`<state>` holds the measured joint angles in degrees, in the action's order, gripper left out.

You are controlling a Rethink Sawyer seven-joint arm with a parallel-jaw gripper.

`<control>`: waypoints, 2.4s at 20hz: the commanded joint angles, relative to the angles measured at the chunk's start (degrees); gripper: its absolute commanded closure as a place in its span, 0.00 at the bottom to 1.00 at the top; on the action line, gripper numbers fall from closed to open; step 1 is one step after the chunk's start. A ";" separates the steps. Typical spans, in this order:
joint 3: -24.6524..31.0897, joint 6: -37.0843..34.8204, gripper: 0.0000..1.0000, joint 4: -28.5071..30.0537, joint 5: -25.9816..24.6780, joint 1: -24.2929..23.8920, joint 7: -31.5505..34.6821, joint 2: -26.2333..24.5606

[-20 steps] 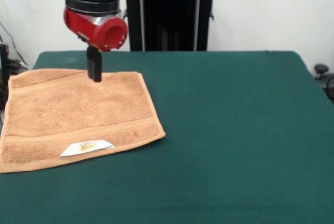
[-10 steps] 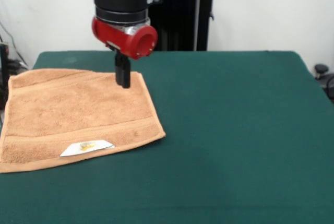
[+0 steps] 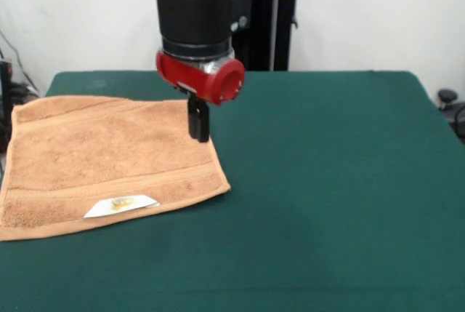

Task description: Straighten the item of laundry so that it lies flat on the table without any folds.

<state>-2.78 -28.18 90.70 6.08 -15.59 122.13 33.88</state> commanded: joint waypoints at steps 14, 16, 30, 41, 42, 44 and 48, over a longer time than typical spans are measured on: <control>9.40 9.97 1.00 3.51 -1.16 -0.58 3.99 -13.66; 9.32 10.60 1.00 1.86 -1.03 -0.17 4.37 -15.04; 7.53 15.21 1.00 -8.47 7.40 8.41 13.89 -25.55; 2.29 13.13 1.00 -15.29 18.38 16.67 17.50 -29.01; 2.71 12.88 1.00 -16.72 18.77 16.35 16.10 -29.77; 2.51 13.38 1.00 -19.13 19.78 16.64 14.63 -31.19; 2.08 14.40 1.00 -22.30 21.35 17.32 13.25 -33.22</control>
<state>-9.57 -19.47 74.97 22.13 -2.76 122.13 12.80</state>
